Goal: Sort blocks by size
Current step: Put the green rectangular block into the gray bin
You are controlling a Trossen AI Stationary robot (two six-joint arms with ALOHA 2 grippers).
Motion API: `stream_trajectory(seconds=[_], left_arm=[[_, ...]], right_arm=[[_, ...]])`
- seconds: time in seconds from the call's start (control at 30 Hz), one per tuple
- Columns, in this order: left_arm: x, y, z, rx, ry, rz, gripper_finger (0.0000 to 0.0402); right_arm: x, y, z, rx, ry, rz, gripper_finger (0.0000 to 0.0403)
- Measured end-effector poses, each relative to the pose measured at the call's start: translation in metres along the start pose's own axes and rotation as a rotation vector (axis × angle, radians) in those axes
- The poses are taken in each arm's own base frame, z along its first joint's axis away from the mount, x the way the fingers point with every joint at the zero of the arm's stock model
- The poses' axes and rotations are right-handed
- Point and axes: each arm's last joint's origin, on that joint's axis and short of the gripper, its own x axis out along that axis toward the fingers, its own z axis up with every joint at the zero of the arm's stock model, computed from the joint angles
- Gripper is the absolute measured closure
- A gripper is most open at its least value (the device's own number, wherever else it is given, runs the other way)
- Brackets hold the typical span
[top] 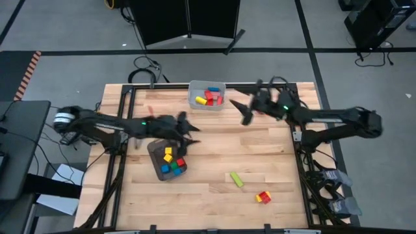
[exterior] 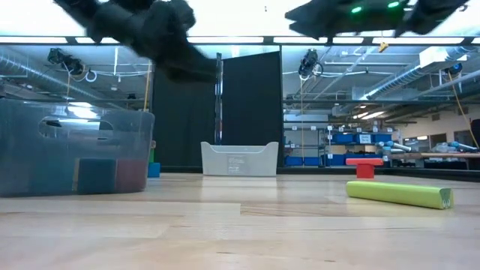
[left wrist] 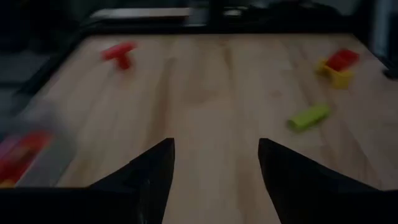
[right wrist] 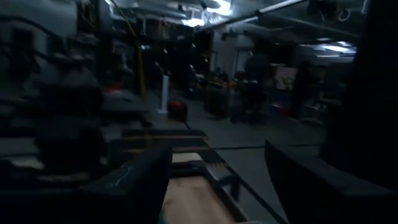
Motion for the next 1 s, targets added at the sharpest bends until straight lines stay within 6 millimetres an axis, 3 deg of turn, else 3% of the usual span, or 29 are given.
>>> stream_trajectory(seconds=[0.17, 0.37, 0.67, 1.0], left_arm=[[0.054, -0.032, 0.024, 0.165, 0.038, -0.203, 0.0163], [0.117, -0.061, 0.026, 0.318, 0.214, -0.308, 0.0163], [0.182, -0.082, 0.023, 0.357, 0.239, -0.464, 0.0162], [0.220, -0.091, 0.004, 0.368, 0.218, -0.557, 0.0162]], right_arm=[[-0.045, 0.018, 0.001, 0.073, -0.065, 0.059, 0.0144], [-0.074, 0.031, 0.002, 0.121, -0.128, 0.144, 0.0150], [-0.081, 0.040, 0.001, 0.101, -0.127, 0.199, 0.0151], [-0.079, 0.042, -0.001, 0.088, -0.113, 0.208, 0.0151]])
